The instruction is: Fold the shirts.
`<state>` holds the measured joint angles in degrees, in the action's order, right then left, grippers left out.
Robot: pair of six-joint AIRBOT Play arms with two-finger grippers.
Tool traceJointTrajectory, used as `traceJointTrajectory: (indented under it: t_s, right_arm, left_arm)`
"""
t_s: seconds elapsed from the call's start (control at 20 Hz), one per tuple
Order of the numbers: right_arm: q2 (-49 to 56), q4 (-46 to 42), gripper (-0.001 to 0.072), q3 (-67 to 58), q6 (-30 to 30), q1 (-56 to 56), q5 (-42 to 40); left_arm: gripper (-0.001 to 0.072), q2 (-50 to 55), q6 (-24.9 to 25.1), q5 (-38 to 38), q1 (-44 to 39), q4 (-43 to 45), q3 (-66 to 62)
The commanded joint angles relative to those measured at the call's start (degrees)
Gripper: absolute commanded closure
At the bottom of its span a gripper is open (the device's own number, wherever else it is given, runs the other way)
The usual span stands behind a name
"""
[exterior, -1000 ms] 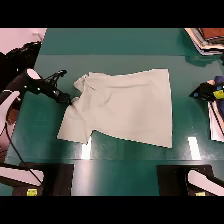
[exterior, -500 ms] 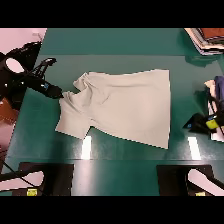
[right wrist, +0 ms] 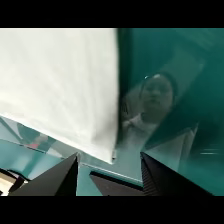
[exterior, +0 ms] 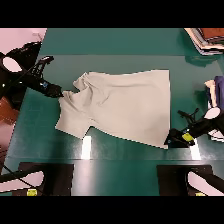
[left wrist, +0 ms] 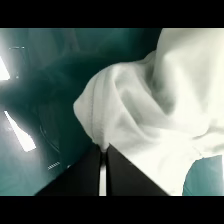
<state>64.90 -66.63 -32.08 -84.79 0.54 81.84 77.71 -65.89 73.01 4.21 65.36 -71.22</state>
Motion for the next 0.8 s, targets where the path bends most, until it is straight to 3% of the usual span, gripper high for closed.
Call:
traceJointTrajectory:
  t_s: [0.0,0.2,0.35,0.55,0.75]
  right_arm:
    - [0.02,-0.57,0.0294,0.7,-3.28,-4.7,-3.78]
    - [0.02,-0.42,0.0478,0.7,-3.26,-4.72,-4.76]
    - [0.02,-0.42,0.0683,0.7,-3.15,-4.72,-5.66]
    - [-1.31,-0.44,0.0697,-3.93,-1.55,-4.72,-4.17]
    - [-8.52,-0.94,0.0697,-21.77,-1.53,-4.66,-7.8]
  left_arm:
    - [0.0679,-0.04,-0.15,-0.07,0.0,-0.04,-0.04]
    - [0.068,-0.04,-0.15,-0.11,0.0,-0.04,-0.04]
    - [0.068,-0.04,-0.92,0.02,0.0,-0.07,-0.04]
    - [0.0681,-4.13,-6.25,-1.31,0.0,-0.26,-0.09]
    - [0.0679,-17.0,-8.02,-3.89,0.0,-0.26,-4.04]
